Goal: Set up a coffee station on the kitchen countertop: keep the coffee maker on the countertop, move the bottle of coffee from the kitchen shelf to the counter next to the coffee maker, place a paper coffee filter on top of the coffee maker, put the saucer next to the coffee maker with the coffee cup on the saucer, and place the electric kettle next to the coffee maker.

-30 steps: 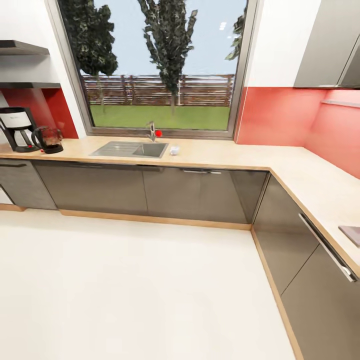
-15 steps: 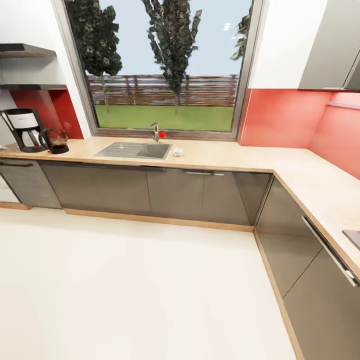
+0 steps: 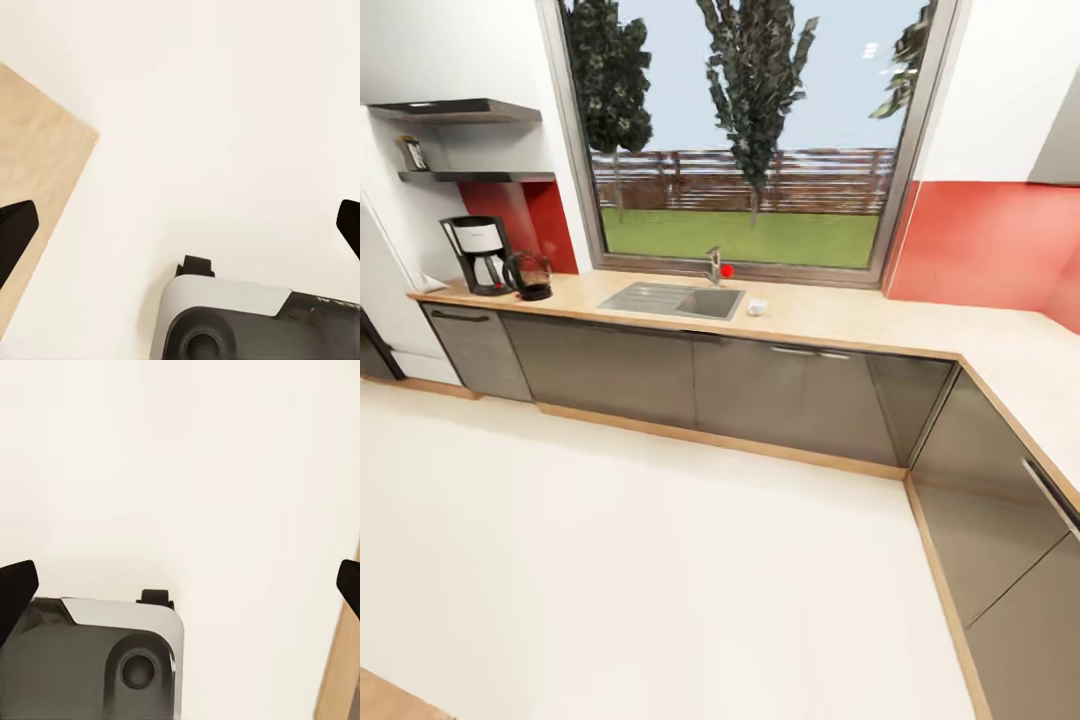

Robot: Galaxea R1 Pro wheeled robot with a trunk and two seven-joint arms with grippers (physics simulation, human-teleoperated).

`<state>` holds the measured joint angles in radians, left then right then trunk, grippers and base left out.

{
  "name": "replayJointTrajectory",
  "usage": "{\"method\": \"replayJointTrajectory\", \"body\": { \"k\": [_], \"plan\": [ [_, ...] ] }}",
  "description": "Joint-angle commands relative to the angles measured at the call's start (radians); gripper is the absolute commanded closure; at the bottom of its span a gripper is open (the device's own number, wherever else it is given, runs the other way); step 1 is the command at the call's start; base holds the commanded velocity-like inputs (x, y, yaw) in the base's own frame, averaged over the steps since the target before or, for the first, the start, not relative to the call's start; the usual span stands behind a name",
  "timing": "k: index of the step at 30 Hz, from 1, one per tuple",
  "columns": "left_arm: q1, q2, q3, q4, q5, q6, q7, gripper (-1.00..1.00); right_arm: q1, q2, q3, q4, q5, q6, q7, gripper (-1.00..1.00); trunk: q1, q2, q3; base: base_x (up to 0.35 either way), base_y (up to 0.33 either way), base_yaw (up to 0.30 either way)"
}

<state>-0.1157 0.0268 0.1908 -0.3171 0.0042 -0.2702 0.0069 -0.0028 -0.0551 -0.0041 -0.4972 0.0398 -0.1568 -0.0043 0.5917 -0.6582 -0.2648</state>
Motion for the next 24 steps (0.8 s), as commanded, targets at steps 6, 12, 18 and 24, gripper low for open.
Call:
{"method": "replayJointTrajectory", "body": {
  "k": [6,12,18,24],
  "plan": [
    [-0.001,-0.001,0.001,0.001,0.0,-0.004,0.0,-1.0,0.0,0.0,0.0,0.001,0.005,-0.001,0.0,-1.0,-0.023,0.041,0.018,0.0,0.0,0.068],
    [-0.001,-0.001,0.0,0.001,0.0,-0.004,0.001,-1.0,0.0,0.001,0.0,0.003,0.005,-0.001,0.0,-1.0,-0.046,0.083,0.036,0.0,0.0,0.008],
    [-0.001,-0.001,0.001,0.001,0.0,-0.004,0.001,-1.0,0.0,0.001,0.0,0.003,0.005,-0.001,0.0,-1.0,-0.069,0.125,0.056,0.0,0.0,0.033],
    [-0.001,-0.001,0.001,0.001,0.0,-0.004,0.001,-1.0,0.0,0.001,0.001,0.002,0.005,-0.001,0.0,-1.0,-0.092,0.167,0.08,0.0,0.0,0.161]
  ]
}}
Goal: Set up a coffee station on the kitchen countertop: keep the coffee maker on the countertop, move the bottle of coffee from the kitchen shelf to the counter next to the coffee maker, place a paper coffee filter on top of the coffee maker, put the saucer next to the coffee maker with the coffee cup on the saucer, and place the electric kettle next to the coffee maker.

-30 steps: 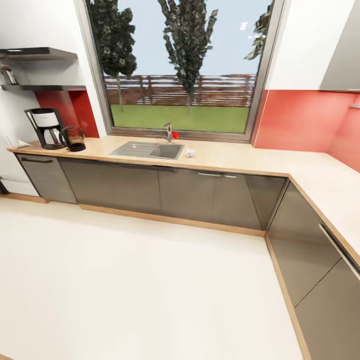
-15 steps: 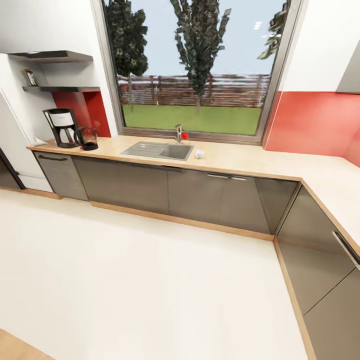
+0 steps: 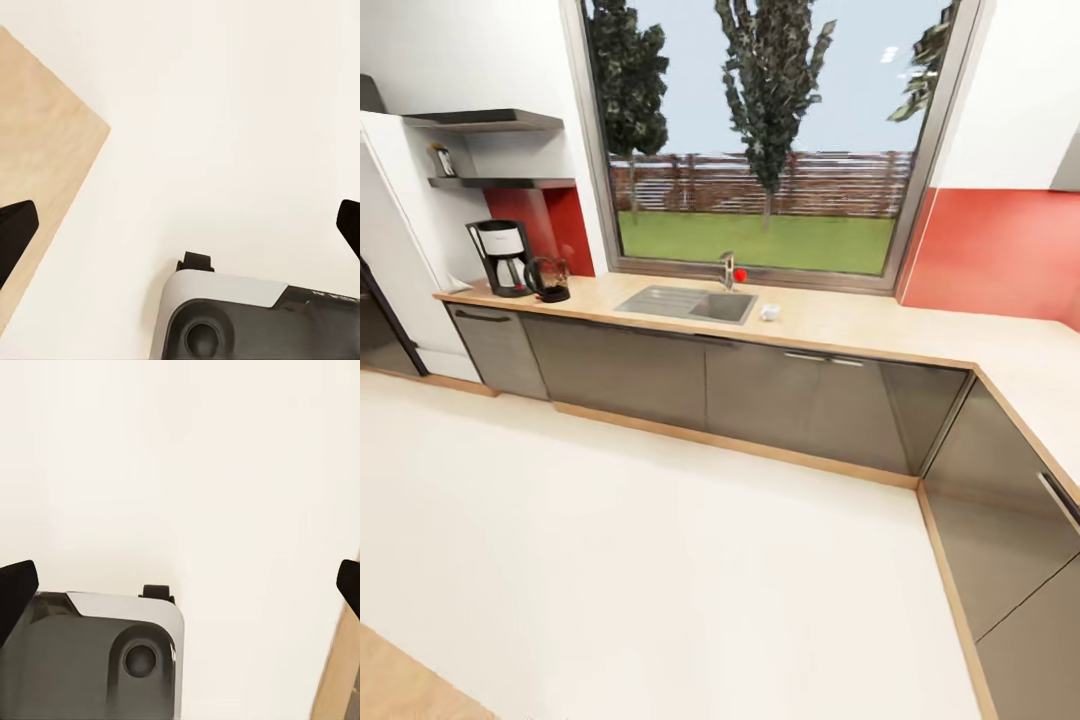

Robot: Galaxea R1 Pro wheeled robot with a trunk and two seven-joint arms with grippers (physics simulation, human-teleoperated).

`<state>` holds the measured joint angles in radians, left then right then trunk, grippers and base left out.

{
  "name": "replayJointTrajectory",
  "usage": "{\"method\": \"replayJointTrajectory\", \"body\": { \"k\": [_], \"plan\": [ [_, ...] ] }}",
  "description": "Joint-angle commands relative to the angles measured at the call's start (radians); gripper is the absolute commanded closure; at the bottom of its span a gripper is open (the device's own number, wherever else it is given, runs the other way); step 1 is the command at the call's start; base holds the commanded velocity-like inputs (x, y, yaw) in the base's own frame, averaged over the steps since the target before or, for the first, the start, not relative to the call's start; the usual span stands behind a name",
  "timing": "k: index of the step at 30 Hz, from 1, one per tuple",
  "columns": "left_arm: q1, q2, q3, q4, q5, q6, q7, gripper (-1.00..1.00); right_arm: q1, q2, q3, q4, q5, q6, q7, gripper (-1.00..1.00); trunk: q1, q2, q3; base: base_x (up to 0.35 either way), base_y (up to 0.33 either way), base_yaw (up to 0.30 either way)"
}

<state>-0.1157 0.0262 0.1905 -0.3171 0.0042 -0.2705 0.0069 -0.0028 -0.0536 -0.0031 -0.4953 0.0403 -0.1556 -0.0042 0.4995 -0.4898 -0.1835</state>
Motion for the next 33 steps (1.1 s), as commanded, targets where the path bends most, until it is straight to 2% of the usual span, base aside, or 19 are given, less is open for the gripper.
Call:
{"method": "replayJointTrajectory", "body": {
  "k": [1,13,22,28,33],
  "plan": [
    [-0.001,0.0,0.001,0.001,0.0,-0.004,0.001,-1.0,0.0,0.0,-0.001,0.0,0.004,-0.003,0.0,-1.0,-0.004,0.006,0.003,0.0,0.0,0.186],
    [-0.001,0.0,0.001,0.001,0.0,-0.003,0.001,-1.0,0.0,0.0,0.0,0.0,0.004,-0.003,0.0,-1.0,-0.05,0.09,0.053,0.0,0.0,0.191],
    [-0.001,0.0,0.001,0.001,0.0,-0.003,0.001,-1.0,0.0,0.0,0.0,0.0,0.003,-0.01,0.0,-1.0,-0.05,0.09,0.065,0.0,0.0,0.097],
    [-0.001,0.0,0.001,0.001,0.0,-0.003,0.001,-1.0,0.0,0.0,0.001,0.004,0.004,-0.068,0.001,-1.0,-0.05,0.09,0.074,0.0,0.0,0.008],
    [-0.001,0.0,0.001,0.001,0.0,-0.003,0.001,-1.0,0.0,0.0,0.002,0.006,0.004,-0.082,0.001,-1.0,-0.05,0.09,0.082,0.0,0.0,0.001]
  ]
}}
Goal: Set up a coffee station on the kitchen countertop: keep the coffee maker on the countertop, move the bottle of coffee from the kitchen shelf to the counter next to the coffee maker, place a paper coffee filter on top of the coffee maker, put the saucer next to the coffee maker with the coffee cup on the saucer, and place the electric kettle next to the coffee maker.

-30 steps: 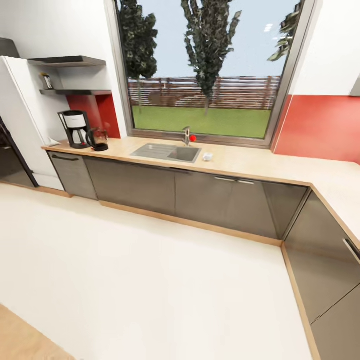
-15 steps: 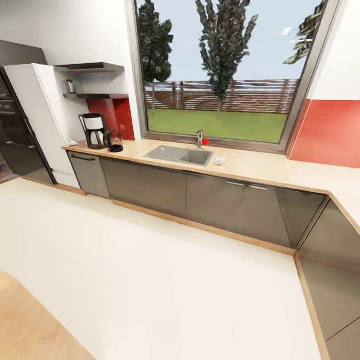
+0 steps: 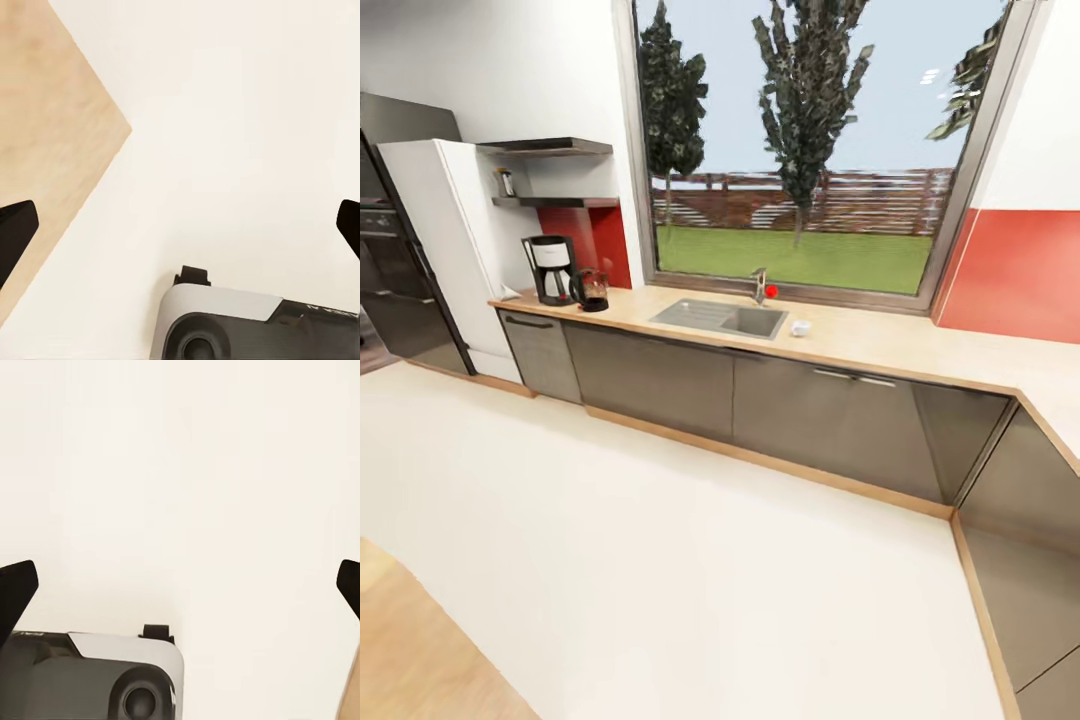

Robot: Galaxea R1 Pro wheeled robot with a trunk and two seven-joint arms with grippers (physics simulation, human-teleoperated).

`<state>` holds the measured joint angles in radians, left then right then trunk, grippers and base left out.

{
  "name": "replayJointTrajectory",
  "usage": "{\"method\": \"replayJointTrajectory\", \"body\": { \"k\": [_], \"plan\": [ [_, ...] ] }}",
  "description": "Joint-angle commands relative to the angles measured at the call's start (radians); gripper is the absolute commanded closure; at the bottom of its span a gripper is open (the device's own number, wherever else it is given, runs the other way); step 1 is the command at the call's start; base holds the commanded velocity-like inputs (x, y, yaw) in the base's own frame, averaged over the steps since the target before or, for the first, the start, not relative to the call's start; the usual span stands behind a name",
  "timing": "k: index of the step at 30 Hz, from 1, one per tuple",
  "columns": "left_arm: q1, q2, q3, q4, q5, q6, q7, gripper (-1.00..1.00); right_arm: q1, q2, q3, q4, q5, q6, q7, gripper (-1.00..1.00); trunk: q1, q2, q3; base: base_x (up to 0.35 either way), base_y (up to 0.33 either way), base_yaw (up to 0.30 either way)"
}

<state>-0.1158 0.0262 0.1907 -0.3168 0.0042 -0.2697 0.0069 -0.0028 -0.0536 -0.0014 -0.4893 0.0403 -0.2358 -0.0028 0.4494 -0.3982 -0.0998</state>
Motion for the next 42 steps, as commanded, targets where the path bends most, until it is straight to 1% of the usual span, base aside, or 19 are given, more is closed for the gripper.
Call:
{"method": "replayJointTrajectory", "body": {
  "k": [1,14,17,35,42],
  "plan": [
    [-0.001,0.0,0.001,0.001,0.0,-0.003,0.001,-1.0,0.0,0.0,0.0,0.0,0.004,-0.003,0.0,-1.0,0.001,-0.002,0.0,0.0,0.0,0.0],
    [-0.001,0.0,0.001,0.001,0.002,-0.004,0.001,-1.0,0.0,0.0,0.0,0.0,0.004,-0.005,0.0,-1.0,0.001,-0.002,0.02,0.002,0.0,0.0],
    [-0.001,0.0,0.002,0.001,0.003,-0.003,0.001,-1.0,0.0,0.0,-0.001,0.0,0.004,-0.004,0.0,-1.0,0.001,-0.002,0.023,0.127,0.0,0.0],
    [-0.001,0.0,0.001,0.001,0.002,-0.003,0.001,-1.0,0.0,0.0,-0.004,-0.005,0.002,-0.003,0.0,-1.0,0.001,-0.002,0.025,0.321,-0.001,0.0],
    [-0.001,0.0,0.001,0.001,0.002,-0.003,0.001,-1.0,0.0,0.0,-0.003,-0.006,0.001,-0.003,0.001,-1.0,0.001,-0.002,0.025,0.337,-0.07,0.0]
  ]
}}
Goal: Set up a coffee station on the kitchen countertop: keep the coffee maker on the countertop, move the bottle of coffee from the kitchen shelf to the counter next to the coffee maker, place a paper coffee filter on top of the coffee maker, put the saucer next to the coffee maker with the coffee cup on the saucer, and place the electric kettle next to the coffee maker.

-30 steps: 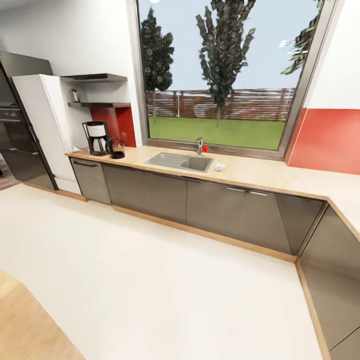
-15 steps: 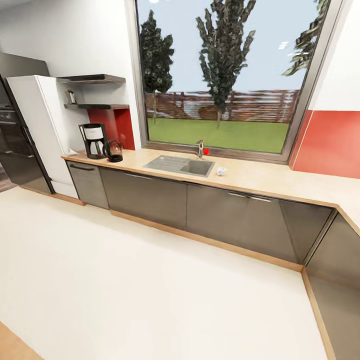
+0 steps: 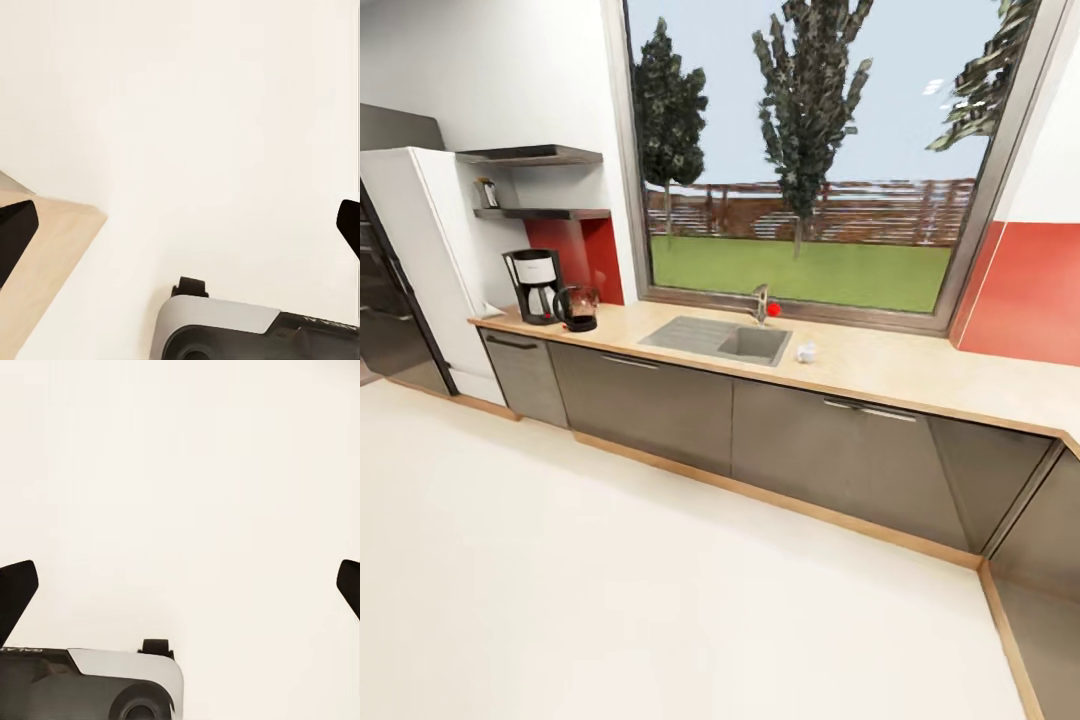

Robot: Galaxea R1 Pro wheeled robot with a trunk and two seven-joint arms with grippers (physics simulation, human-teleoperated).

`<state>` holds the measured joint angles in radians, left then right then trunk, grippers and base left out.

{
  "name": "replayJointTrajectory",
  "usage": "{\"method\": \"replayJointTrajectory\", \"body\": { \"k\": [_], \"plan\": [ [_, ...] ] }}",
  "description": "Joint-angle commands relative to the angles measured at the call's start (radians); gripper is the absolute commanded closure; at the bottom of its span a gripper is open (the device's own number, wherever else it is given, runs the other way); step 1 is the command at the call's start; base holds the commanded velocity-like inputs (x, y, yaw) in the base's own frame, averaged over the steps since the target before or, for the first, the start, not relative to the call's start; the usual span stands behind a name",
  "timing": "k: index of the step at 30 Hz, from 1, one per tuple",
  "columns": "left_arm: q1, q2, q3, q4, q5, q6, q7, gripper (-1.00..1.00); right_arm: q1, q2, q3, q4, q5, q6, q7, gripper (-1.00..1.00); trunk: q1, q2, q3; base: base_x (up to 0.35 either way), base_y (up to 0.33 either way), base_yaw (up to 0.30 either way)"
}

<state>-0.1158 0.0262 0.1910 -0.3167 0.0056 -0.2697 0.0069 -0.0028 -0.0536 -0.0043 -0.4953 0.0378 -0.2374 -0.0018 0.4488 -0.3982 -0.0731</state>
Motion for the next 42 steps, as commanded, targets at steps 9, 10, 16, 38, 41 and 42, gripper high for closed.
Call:
{"method": "replayJointTrajectory", "body": {
  "k": [9,10,16,38,41,42],
  "plan": [
    [-0.001,0.001,0.002,0.001,0.001,-0.003,0.001,-1.0,0.0,0.0,0.0,0.0,0.004,-0.002,-0.001,-1.0,0.001,-0.002,-0.002,0.337,-0.038,0.0],
    [-0.001,0.001,0.002,0.001,0.001,-0.003,0.001,-1.0,0.0,0.0,0.0,-0.001,0.004,-0.002,-0.001,-1.0,0.001,-0.002,-0.002,0.338,-0.004,0.0],
    [-0.001,0.001,0.002,0.001,0.001,-0.003,0.001,-1.0,0.0,0.0,0.0,0.0,0.004,-0.002,-0.002,-1.0,0.001,-0.002,-0.002,0.338,-0.001,0.0],
    [-0.001,0.001,0.001,0.001,0.001,-0.003,0.001,-1.0,0.0,0.001,0.001,0.003,0.005,-0.002,-0.003,-1.0,0.001,-0.002,-0.002,0.338,0.0,0.111],
    [-0.001,0.001,0.001,0.002,0.001,-0.003,0.001,-1.0,0.0,0.001,0.001,0.003,0.005,-0.002,-0.003,-1.0,0.001,-0.002,-0.002,0.338,0.0,0.231],
    [-0.001,0.001,0.001,0.002,0.001,-0.003,0.001,-1.0,0.0,0.001,0.001,0.003,0.005,-0.002,-0.003,-1.0,0.001,-0.002,-0.002,0.338,0.0,0.235]
  ]
}}
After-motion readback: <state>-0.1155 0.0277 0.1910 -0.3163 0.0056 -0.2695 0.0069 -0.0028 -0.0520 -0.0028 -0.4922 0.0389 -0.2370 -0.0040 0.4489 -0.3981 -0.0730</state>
